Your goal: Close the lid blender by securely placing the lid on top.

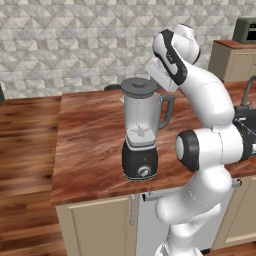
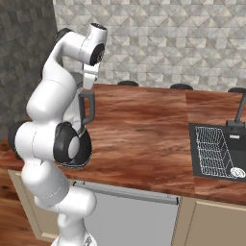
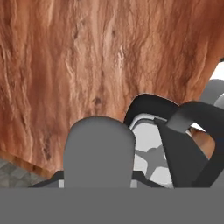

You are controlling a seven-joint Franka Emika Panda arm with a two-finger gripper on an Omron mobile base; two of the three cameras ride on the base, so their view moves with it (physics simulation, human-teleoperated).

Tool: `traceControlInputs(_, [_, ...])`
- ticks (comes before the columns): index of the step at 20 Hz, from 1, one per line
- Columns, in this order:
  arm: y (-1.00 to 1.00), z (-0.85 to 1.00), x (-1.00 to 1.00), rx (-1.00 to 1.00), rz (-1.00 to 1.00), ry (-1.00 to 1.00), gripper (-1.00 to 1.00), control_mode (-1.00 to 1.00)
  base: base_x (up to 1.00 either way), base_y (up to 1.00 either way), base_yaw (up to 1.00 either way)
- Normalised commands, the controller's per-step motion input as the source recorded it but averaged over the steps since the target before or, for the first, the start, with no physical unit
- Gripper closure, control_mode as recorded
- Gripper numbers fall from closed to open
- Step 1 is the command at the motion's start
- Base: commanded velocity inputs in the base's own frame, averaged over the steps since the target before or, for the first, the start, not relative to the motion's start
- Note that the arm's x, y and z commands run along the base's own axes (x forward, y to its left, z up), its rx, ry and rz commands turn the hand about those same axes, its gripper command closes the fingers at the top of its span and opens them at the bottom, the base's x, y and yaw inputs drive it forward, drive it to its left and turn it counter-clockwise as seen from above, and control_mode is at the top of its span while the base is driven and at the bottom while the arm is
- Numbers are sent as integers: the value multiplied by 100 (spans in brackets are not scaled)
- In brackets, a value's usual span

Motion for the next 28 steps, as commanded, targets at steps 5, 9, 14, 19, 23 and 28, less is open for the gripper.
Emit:
traceControlInputs(5, [-2, -6, -51, 0, 0, 3, 100, -100, 0, 0, 0])
traceControlInputs(9, [-1, 0, -66, 0, 0, 0, 100, -100, 0, 0, 0])
traceControlInputs(14, [0, 0, -43, 0, 0, 6, 100, -100, 0, 0, 0])
traceControlInputs(19, [0, 0, -5, -2, 0, 20, 100, -100, 0, 0, 0])
traceControlInputs(23, [0, 0, 0, -3, -9, 31, 100, -100, 0, 0, 0])
traceControlInputs(28, [-1, -16, -5, -1, -6, 18, 100, -100, 0, 0, 0])
